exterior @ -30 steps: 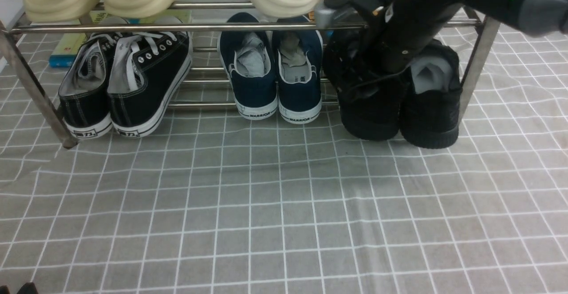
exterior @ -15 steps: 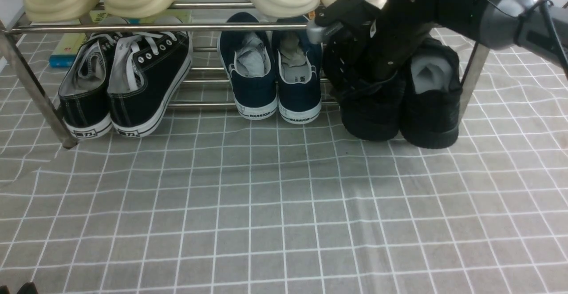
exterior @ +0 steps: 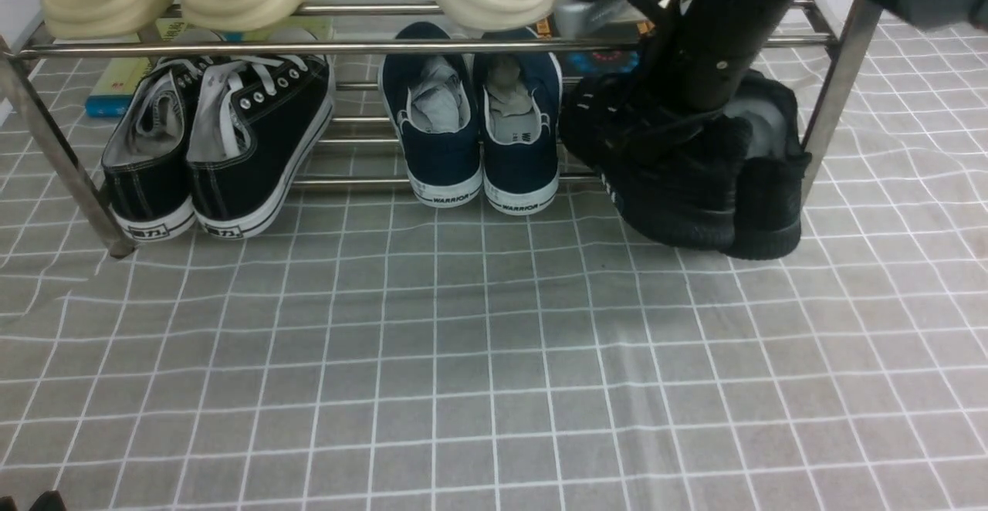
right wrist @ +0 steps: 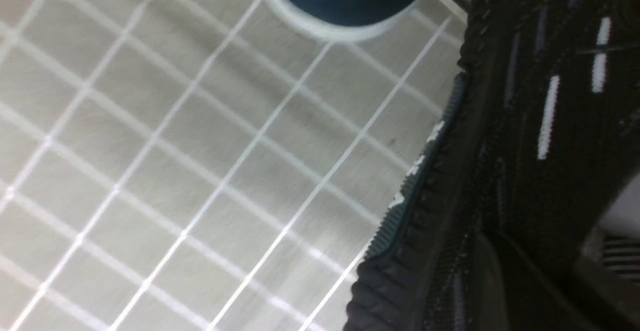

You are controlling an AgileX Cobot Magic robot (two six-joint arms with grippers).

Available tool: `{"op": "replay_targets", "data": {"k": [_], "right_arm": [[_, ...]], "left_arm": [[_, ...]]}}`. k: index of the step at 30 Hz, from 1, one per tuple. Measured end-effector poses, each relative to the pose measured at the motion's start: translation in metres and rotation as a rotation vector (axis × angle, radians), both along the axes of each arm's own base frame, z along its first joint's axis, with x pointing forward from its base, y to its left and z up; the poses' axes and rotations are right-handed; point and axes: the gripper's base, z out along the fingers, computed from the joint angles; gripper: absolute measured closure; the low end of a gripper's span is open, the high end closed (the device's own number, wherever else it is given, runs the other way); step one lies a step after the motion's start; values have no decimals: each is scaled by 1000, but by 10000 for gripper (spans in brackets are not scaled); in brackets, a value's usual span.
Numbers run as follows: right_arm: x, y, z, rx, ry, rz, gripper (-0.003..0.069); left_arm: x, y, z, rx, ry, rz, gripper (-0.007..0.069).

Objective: Take the shoes off the shelf with your hand from the grey coffee tablecloth.

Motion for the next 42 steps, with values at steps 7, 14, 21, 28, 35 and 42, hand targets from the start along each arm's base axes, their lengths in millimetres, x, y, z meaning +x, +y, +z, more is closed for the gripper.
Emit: {"op": "replay_targets", "data": {"k": [7,14,21,28,35,42], "right_arm": [[-18,-7,33,75,-25,-80,640],[-66,-3,56,101,-29,-88,638],[-123,13,53,60,0,-96,637],[-151,38,11,-59,89,-60,635],[-143,52,-22,-120,116,-48,631],[-133,61,-42,-137,118,-83,627]], "left_arm": [[0,0,0,0,0,0,385],[0,0,0,0,0,0,385],[0,0,0,0,0,0,385],[0,0,0,0,0,0,385],[0,0,0,0,0,0,385],[0,0,0,0,0,0,385]]}}
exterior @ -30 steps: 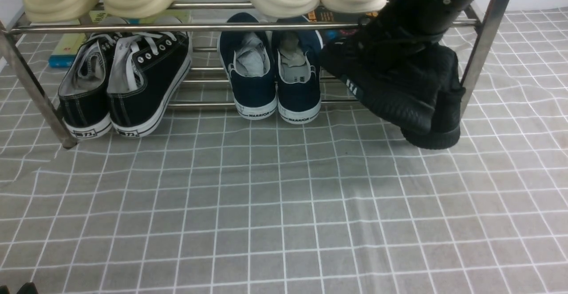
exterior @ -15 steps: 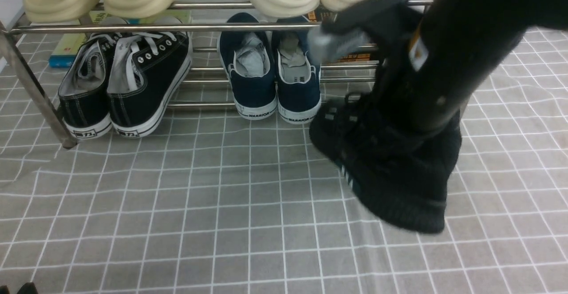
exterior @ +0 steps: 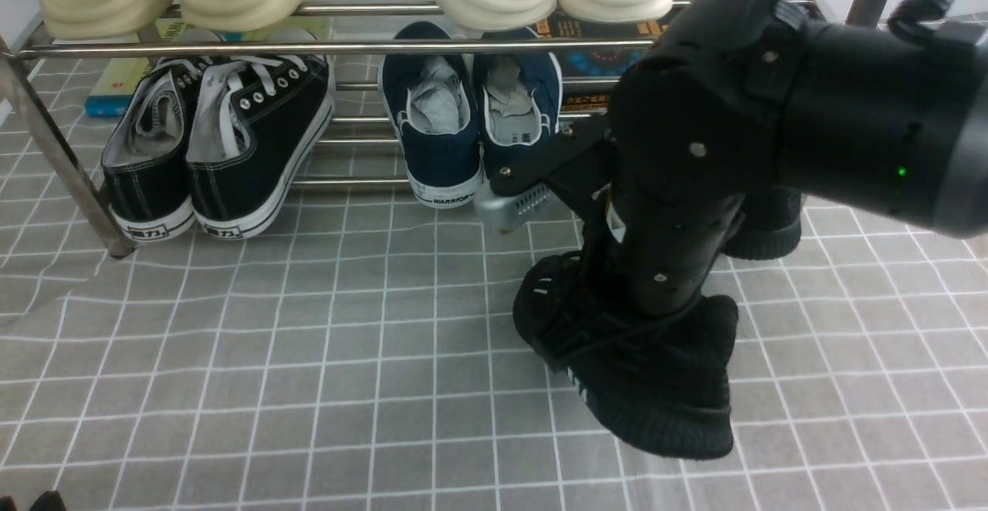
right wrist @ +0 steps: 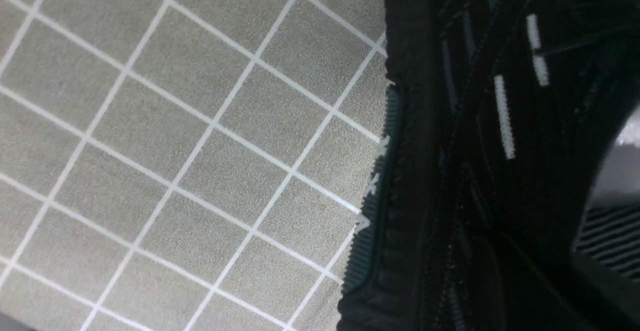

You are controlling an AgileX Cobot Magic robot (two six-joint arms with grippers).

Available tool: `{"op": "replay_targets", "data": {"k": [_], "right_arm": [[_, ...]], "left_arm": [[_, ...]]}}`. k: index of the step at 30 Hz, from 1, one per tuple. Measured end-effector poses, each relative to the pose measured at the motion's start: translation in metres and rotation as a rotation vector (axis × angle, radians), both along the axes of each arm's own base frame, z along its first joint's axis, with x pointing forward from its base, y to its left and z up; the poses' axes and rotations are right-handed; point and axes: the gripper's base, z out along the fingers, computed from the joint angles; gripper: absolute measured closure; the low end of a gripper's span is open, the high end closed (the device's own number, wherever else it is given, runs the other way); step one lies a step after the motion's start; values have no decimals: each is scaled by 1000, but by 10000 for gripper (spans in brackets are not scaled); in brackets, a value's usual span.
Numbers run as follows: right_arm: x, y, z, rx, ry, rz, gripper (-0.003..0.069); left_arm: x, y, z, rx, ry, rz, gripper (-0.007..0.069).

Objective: Take the shoes off the shelf with your hand from the grey coffee tablecloth.

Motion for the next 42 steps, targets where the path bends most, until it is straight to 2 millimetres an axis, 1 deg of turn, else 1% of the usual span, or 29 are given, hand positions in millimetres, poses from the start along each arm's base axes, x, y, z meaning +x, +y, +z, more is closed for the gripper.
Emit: {"op": "replay_targets", "data": {"k": [4,8,11,14,17,19,21,23,24,25,26,27,28,29,31,32,33,35,36,37,38,39,40,42], "right_arm": [[3,-4,2,-33,-29,-24,625],[9,-8,11,-86,-96,-41,624],[10,-9,12,-96,-115,-41,622],[11,-8,11,-81,-112,-61,618],[13,-2,3,-53,-92,-96,604],[15,7,-9,-12,-50,-115,558],[15,12,-17,3,-21,-115,513],[14,17,-23,26,23,-107,426],[13,20,-25,34,47,-89,359],[12,21,-24,36,58,-74,321],[12,21,-24,35,59,-65,312],[12,21,-18,19,65,-29,236],[13,21,-12,15,57,-12,201],[15,20,-9,16,48,-6,183],[25,14,7,19,-16,-3,144],[32,8,15,14,-53,-7,130],[35,5,18,10,-69,-10,128],[53,-19,28,-22,-130,-58,120],[63,-34,29,-40,-144,-101,120],[63,-34,29,-40,-144,-101,120],[71,-45,30,-49,-149,-133,120],[84,-64,29,-64,-150,-188,120],[89,-72,28,-69,-149,-214,120],[95,-78,26,-66,-154,-231,120]], "left_arm": [[0,0,0,0,0,0,385],[0,0,0,0,1,0,385],[0,0,0,0,1,0,385],[0,0,0,0,1,0,385],[0,0,0,0,1,0,385],[0,0,0,0,1,0,385],[0,0,0,0,1,0,385],[0,0,0,0,1,0,385],[0,0,0,0,1,0,385],[0,0,0,0,1,0,385],[0,0,0,0,1,0,385],[0,0,0,0,1,0,385],[0,0,0,0,1,0,385],[0,0,0,0,1,0,385],[0,0,0,0,1,0,385],[0,0,0,0,1,0,385],[0,0,0,0,1,0,385],[0,0,0,0,1,0,385],[0,0,0,0,1,0,385],[0,0,0,0,1,0,385],[0,0,0,0,1,0,385],[0,0,0,0,1,0,385],[0,0,0,0,1,0,385],[0,0,0,0,1,0,385]]}}
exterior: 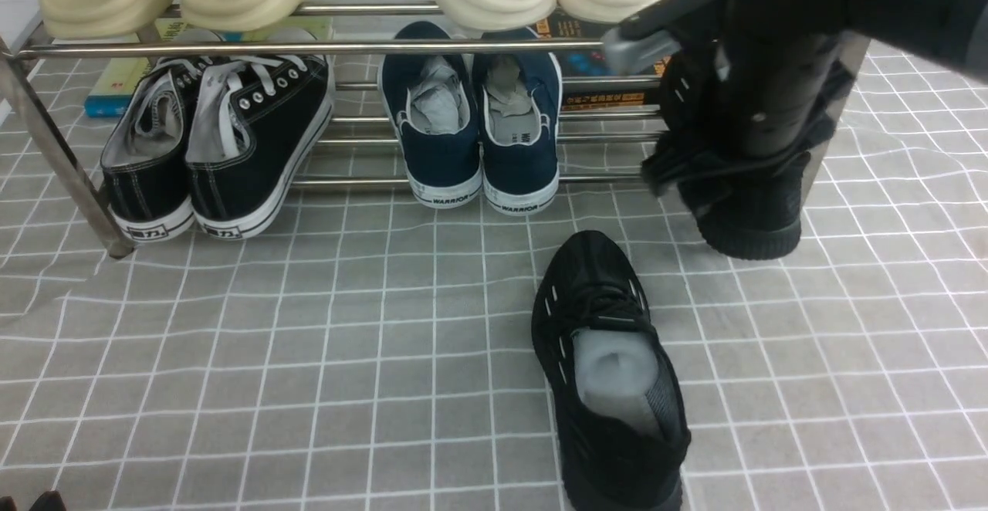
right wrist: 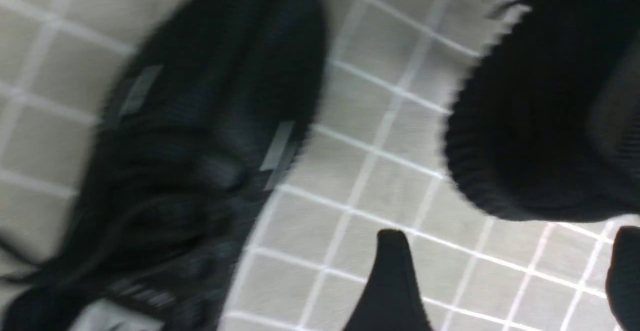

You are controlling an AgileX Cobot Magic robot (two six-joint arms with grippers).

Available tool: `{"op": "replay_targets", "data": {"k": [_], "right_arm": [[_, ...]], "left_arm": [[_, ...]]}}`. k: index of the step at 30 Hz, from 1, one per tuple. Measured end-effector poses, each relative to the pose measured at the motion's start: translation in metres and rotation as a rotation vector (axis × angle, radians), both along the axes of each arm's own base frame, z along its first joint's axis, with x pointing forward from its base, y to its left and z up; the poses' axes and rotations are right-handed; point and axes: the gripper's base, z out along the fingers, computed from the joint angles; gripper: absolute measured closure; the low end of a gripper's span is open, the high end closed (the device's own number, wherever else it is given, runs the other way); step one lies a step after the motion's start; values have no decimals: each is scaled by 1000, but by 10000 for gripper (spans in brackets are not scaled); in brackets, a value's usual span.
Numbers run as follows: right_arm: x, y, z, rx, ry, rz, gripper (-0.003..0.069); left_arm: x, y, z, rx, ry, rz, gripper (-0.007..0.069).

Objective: Take the shoes off the shelf with your hand from the grey coffee tablecloth.

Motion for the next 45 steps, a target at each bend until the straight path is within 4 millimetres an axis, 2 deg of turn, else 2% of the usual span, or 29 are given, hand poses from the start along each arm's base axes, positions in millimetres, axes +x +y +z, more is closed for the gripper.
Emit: {"op": "replay_targets", "data": {"k": [3,6,10,12,14,16,17,18,19,25,27,31,34,41,45], "right_arm": [[24,-19,-7,37,-67,-46,120],[41,-26,-18,56,-101,-62,120],[52,-25,-34,58,-103,-62,125],[57,-23,-45,54,-91,-59,165],[60,-21,-57,46,-69,-57,311],[60,-21,-59,43,-58,-60,393],[59,-21,-58,51,-41,-69,499],[56,-20,-55,61,-31,-79,589],[50,-22,-51,61,0,-92,639],[9,-20,-20,68,105,-95,659],[-16,-17,-14,69,117,-67,659],[-59,-12,-33,68,184,-68,659],[-74,-10,-46,81,184,-81,659],[-84,-13,-75,103,188,-129,657],[-83,-11,-77,130,177,-135,655]], "left_arm": [[0,0,0,0,0,0,385],[0,0,0,0,0,0,385],[0,0,0,0,0,0,385],[0,0,0,0,0,0,385],[0,0,0,0,0,0,385],[0,0,0,0,0,0,385],[0,0,0,0,0,0,385],[0,0,0,0,0,0,385],[0,0,0,0,0,0,385],[0,0,0,1,0,0,385],[0,0,0,1,0,0,385],[0,0,0,1,0,0,385],[0,0,0,1,0,0,385],[0,0,0,1,0,0,385],[0,0,0,1,0,0,385]]}}
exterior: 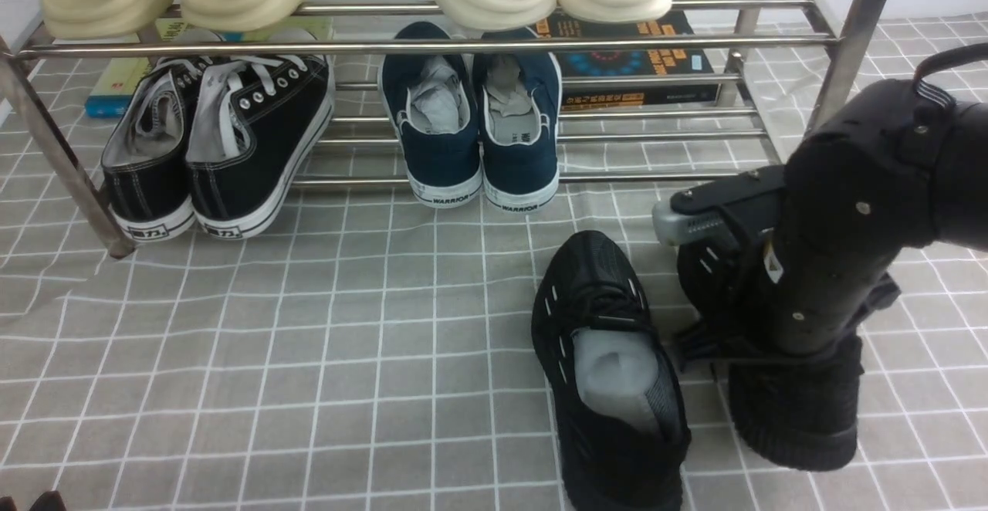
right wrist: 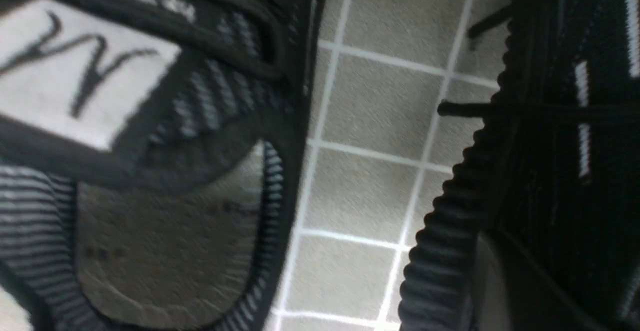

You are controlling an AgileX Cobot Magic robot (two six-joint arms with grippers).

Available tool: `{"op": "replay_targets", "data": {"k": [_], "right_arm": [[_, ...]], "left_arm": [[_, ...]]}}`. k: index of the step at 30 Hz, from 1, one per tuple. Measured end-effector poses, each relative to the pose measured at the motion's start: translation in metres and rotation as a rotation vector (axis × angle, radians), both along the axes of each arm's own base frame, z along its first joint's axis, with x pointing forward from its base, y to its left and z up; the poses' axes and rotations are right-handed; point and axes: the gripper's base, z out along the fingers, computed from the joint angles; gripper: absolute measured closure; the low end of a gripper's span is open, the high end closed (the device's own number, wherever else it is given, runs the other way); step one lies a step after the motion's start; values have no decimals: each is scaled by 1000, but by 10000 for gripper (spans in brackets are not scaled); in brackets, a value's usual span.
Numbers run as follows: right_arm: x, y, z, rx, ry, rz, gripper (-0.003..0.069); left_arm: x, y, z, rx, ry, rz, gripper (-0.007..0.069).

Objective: Take the shoes off the shelf with your hand from the grey coffee tablecloth.

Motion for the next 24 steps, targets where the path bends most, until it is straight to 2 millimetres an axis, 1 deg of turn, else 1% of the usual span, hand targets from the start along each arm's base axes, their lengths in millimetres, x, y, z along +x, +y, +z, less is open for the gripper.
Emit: {"op": "replay_targets", "data": {"k": [4,9,10,11,12,14,16,19,22,23,24], "right_arm": [[0,5,0,53,-1,-8,627],[-3,6,0,65,22,46,501],[-3,6,0,64,23,46,501],[-4,6,1,55,31,69,470],[-5,5,2,48,35,84,455],[-6,4,6,37,46,101,443],[-13,-1,22,29,50,124,435],[-32,-13,52,40,34,128,437],[-58,-30,80,79,-14,128,476],[-66,-36,87,93,-37,129,497],[-70,-39,91,103,-53,130,509]], "left_arm": [[0,0,0,0,0,0,385],[0,0,0,0,0,0,385],[0,0,0,0,0,0,385],[0,0,0,0,0,0,385],[0,0,0,0,0,0,385],[0,0,0,0,0,0,385],[0,0,0,0,0,0,385],[0,0,0,0,0,0,385],[0,0,0,0,0,0,385],[0,0,0,0,0,0,385],[0,0,0,0,0,0,385]]}}
